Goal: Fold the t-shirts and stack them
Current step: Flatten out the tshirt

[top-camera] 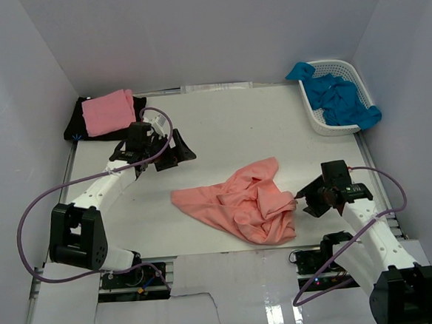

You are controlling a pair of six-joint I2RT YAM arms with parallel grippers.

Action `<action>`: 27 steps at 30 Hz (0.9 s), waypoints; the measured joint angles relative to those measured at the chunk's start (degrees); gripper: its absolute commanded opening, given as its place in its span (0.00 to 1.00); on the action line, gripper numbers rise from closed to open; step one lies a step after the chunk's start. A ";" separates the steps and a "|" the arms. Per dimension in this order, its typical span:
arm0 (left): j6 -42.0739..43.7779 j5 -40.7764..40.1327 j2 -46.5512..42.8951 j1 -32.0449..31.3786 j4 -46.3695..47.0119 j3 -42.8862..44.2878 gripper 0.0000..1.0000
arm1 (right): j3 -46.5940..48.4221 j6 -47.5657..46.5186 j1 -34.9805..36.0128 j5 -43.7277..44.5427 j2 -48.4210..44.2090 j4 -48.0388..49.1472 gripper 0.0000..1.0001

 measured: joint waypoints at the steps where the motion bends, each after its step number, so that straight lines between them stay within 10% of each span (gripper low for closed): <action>1: 0.02 0.07 0.00 0.02 0.09 0.00 0.98 | 0.00 0.15 0.00 -0.07 -0.07 0.33 0.57; 9: 0.42 0.85 0.00 0.04 0.85 0.00 0.98 | -0.22 1.95 0.00 -1.62 -1.73 2.21 0.65; 27: 1.07 2.10 0.00 0.09 1.20 0.00 0.98 | -5.86 6.60 0.00 -3.80 -5.88 7.43 0.32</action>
